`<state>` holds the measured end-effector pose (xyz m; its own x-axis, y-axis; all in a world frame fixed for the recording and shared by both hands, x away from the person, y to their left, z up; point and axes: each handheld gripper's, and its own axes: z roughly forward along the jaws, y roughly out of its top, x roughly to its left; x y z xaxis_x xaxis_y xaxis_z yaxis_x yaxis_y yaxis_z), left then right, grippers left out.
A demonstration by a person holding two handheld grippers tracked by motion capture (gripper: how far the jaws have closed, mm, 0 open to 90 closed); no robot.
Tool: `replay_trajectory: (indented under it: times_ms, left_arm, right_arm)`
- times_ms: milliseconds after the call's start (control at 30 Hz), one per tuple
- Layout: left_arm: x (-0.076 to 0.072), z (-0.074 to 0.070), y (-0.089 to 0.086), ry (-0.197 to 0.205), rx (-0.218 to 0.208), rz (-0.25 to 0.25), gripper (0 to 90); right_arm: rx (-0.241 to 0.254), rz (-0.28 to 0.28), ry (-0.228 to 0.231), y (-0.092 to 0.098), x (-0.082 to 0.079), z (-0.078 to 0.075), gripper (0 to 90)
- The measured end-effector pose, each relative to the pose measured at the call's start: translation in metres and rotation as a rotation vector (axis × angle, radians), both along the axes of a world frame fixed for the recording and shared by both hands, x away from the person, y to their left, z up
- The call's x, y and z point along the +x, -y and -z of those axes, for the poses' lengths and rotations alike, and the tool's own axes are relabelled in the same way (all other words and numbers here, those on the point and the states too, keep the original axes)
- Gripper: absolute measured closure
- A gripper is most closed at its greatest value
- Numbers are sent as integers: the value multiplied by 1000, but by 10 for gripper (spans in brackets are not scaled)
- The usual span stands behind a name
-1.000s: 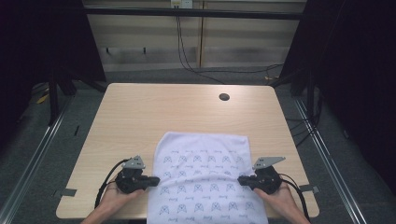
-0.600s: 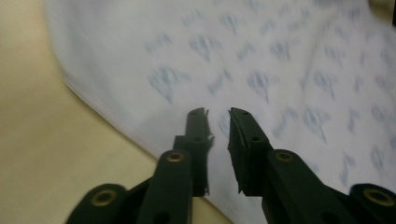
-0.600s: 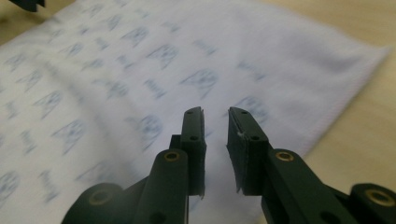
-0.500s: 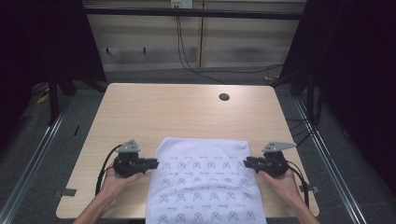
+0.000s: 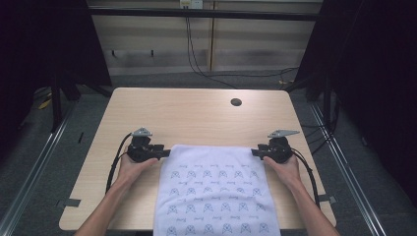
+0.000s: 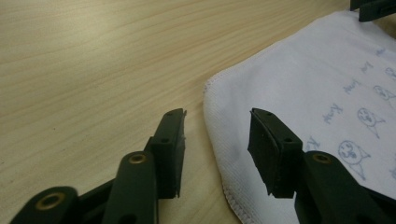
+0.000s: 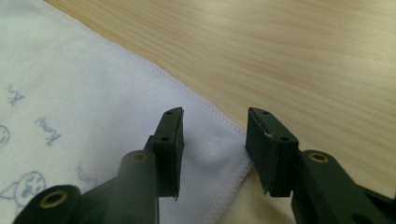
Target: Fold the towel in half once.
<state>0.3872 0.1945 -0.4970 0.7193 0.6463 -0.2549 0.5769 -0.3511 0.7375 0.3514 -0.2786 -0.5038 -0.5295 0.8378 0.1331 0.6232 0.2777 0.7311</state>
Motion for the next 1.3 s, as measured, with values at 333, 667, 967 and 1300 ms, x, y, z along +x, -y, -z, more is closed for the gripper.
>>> replay_trajectory:
  times_ms: [333,667,967,1300]
  left_arm:
    - [-4,7,6,10,44,15,523]
    - [-11,9,19,-8,48,99,850]
    - [-20,-5,6,-25,-62,81,873]
    - [-21,-28,-9,30,-143,45,873]
  right_arm:
    - [-74,15,25,-4,-4,2,489]
    - [-95,20,7,-11,-7,1,689]
    - [59,14,-34,-8,-12,-7,867]
    - [195,-19,80,-1,-14,-46,864]
